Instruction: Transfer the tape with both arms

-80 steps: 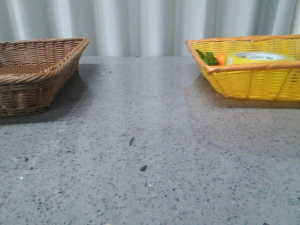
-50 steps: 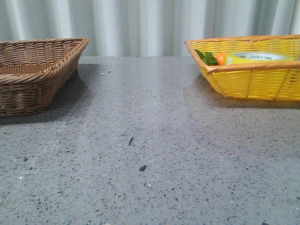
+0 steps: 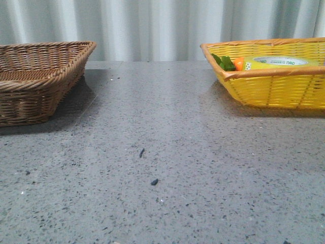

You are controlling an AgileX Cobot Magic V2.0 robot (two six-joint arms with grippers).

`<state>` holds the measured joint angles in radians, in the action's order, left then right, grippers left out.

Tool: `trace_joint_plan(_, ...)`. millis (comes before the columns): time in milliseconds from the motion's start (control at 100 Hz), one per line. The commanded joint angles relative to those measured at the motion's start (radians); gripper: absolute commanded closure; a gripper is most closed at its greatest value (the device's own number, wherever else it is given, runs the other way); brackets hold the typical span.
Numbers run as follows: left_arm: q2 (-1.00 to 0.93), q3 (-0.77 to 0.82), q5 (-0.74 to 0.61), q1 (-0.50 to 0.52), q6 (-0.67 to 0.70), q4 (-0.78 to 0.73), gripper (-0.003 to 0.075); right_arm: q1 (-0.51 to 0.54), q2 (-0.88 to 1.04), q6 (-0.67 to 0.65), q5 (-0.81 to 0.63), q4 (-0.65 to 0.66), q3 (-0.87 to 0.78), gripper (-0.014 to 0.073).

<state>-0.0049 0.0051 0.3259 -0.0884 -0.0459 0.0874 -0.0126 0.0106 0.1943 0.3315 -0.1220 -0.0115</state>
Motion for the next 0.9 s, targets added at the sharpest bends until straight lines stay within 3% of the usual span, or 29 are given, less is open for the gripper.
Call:
trace_joint_plan(0,-0.027,0.008,-0.056,0.003,0.008,0.011,0.0741,0.005,0.020,0.004,-0.010,0.007,-0.023,0.0655)
trace_joint_plan(570,-0.027,0.008,-0.058,0.003,0.008,0.011,0.0741,0.005,0.020,0.004,-0.266,0.007,-0.023,0.0655)
trace_joint_plan(890,-0.027,0.008,-0.058,0.003,0.008,0.011,0.0741,0.005,0.020,0.004,-0.256,0.007,-0.023,0.0655)
